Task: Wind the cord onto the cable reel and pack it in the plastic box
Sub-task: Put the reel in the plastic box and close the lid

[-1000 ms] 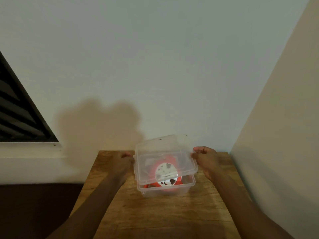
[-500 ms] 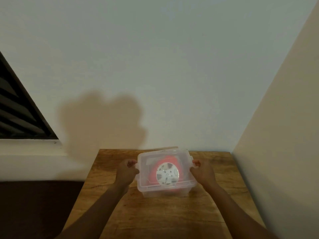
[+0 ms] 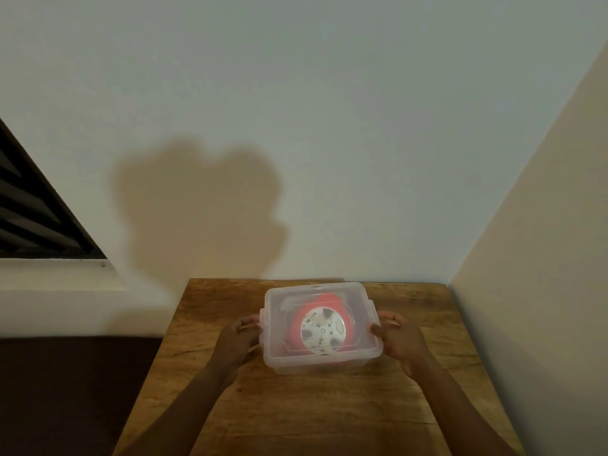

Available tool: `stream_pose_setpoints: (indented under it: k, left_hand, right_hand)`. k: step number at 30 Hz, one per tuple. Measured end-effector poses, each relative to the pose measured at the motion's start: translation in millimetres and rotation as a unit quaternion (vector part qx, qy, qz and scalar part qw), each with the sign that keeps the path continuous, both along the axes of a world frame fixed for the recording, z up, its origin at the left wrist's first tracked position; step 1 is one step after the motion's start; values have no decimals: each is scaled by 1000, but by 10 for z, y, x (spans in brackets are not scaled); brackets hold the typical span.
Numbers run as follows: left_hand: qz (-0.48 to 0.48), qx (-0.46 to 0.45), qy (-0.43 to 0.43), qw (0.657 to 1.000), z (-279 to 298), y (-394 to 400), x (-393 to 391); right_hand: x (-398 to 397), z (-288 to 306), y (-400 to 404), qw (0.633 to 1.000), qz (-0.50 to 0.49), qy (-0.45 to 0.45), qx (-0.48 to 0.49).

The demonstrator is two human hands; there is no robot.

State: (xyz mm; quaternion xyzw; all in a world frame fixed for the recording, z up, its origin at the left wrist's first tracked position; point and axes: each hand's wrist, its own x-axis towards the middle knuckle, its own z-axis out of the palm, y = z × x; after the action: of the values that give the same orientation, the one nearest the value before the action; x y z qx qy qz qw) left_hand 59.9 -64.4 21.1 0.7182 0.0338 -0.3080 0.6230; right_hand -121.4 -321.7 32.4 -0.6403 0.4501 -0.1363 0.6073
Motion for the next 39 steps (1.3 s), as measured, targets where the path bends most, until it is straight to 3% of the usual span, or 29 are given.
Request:
stream_pose_setpoints:
  k: [8,17,22,25,29,34,39]
  left_hand:
    - [3,-6,51,999,-18,20,106]
    - [-22,12,53,998,-56,17,181]
    - [-39,11,56,998,-62,-34,89]
    - [-69,11,71,995,-94,-35,12]
    - [-84,-2,63,994,-76,-42,-47]
    - [-66,1,65,996,-52,-45,-53]
    - [-46,5,48,998,-32,-49,-66]
  right_hand:
    - [-64,-6,48,991,-18,-61,121]
    - [-191,-5,10,982,11,-55,180]
    - [-321,-66,-37,956,26,-54,288]
    - [-308,-34,-82,952,48,-48,299]
    - [-251,42,-120,963,48,-34,262]
    - [-165,119,-27,994,94,40,32]
    - [-153,23,27,988,112,74,-72]
